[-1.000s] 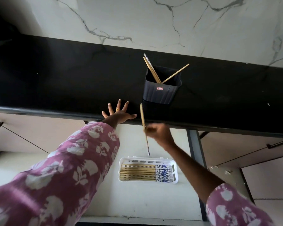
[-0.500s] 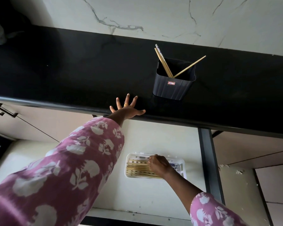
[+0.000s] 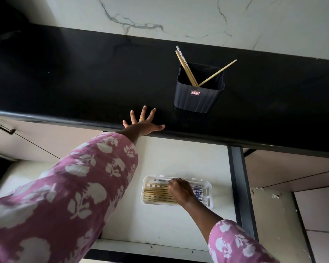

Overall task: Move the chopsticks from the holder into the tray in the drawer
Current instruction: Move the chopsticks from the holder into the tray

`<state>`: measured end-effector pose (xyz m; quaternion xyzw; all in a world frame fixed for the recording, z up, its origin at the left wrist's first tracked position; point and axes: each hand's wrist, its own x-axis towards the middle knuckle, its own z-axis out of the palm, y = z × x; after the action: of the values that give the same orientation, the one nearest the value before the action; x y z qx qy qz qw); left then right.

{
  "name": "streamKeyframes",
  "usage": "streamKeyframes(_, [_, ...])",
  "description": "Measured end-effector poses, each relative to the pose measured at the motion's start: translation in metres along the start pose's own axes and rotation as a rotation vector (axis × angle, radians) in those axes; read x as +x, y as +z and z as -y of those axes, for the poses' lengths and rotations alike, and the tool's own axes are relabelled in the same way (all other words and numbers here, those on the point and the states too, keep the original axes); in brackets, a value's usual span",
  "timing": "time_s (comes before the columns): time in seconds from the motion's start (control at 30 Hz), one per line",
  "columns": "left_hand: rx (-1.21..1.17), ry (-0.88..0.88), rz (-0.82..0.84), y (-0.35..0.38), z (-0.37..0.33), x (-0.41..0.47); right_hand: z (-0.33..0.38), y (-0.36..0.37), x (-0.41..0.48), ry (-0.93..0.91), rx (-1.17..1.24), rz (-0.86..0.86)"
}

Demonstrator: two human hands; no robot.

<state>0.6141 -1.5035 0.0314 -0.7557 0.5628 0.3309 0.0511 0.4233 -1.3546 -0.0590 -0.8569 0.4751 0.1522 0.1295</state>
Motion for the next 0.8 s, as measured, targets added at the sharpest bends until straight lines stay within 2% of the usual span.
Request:
streamKeyframes(0.03, [-0.003,0.0,0.001,0.0,0.0,0.0,-0.002,-0.008,-0.002,0.049,0.036,-0.064])
streamKeyframes(0.1, [-0.014,0.003,0.0,0.0,0.0,0.0,-0.006,-0.018,-0.006,0.014,-0.003,-0.143])
streamKeyframes(0.17, [-0.031,0.004,-0.005,0.001,0.0,-0.001,-0.014,-0.026,-0.004,-0.088,0.047,-0.352])
streamKeyframes(0.27, [-0.041,0.004,-0.014,0.001,0.0,-0.002,-0.022,-0.056,-0.002,-0.11,0.079,-0.7])
streamKeyframes(0.5, [-0.034,0.0,-0.015,0.001,-0.002,-0.005,-0.077,-0.157,0.021,0.09,0.143,-1.221])
streamKeyframes(0.6, [-0.045,0.003,-0.014,-0.001,-0.003,-0.007,-0.098,-0.204,0.033,0.251,0.27,-1.265])
streamKeyframes(0.8, [-0.036,-0.001,-0.005,-0.004,-0.005,-0.011,-0.149,-0.273,0.073,0.672,0.711,-1.092])
